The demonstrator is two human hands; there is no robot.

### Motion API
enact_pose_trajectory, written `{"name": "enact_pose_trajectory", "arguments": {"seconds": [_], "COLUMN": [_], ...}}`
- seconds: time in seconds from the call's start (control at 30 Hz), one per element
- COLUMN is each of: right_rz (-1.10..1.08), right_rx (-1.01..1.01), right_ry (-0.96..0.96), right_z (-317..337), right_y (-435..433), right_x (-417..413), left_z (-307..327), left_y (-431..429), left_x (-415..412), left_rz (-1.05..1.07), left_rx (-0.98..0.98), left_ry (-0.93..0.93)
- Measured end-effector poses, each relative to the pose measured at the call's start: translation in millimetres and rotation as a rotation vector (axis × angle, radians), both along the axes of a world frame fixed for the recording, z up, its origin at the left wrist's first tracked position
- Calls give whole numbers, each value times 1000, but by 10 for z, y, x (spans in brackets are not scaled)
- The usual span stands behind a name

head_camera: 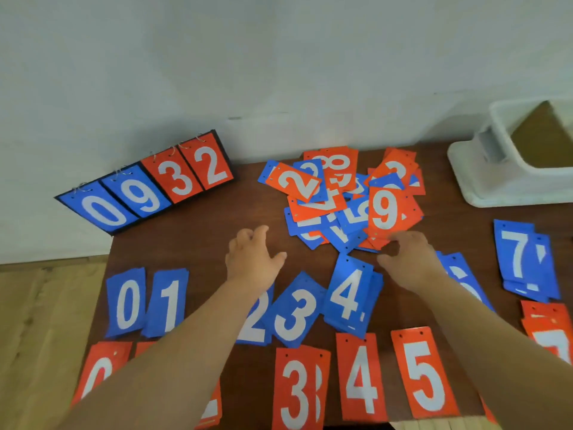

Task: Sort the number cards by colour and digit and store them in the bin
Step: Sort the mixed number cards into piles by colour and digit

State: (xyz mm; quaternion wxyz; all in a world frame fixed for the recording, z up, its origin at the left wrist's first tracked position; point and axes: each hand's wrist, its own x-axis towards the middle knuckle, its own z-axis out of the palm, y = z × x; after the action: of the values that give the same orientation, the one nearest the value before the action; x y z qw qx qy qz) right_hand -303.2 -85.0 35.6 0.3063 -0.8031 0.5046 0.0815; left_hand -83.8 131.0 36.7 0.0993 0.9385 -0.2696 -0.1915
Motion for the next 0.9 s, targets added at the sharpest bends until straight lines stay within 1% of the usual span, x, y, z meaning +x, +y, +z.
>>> {"name": "enact_pose_trajectory", "arguments": {"seconds": [0.07, 0.17, 0.27, 0.33, 0.43, 0.5, 0.57, 0.63, 0.73, 0.83, 0.9], "right_rz": [-92, -169, -227, -252, -290, -317, -342, -360, -387, -391, -394], "right_rx": [17, 27, -6, -35, -43, -21, 9, 36, 62, 6, -10], "right_ry": [-10, -8, 66, 108, 52, 8, -32, -85, -137, -178, -220], "right_z": [-46, -157, -332, -471, -602, -631, -636, -611, -559, -530, -499], "right_y": [-356, -716, -800, -783, -805, -823, -827, -814, -774, -752, -767], "right_x": [111, 367, 599, 637, 599, 565, 534, 499, 392, 250, 148], "left_z": [-47, -166, -305, -387, -481, -477, -440, -400, -385, -409, -422], "left_y": [-389, -896, -1332, -1567, -1788, -1845, -1867, -1874, -1862, -1778, -1683], "left_x": [103, 334, 729, 1011, 1307, 1416, 1468, 1471, 1430, 1353, 1292], "left_rz": [-21, -80, -148, -208, -426, -517, -570, -579, -535, -477, -415], "left_rx": [0, -1, 37, 110, 260, 291, 310, 349, 392, 409, 380], "left_ry": [-3, -57, -132, -164, -126, -130, -187, -193, -164, -159, -158]}}
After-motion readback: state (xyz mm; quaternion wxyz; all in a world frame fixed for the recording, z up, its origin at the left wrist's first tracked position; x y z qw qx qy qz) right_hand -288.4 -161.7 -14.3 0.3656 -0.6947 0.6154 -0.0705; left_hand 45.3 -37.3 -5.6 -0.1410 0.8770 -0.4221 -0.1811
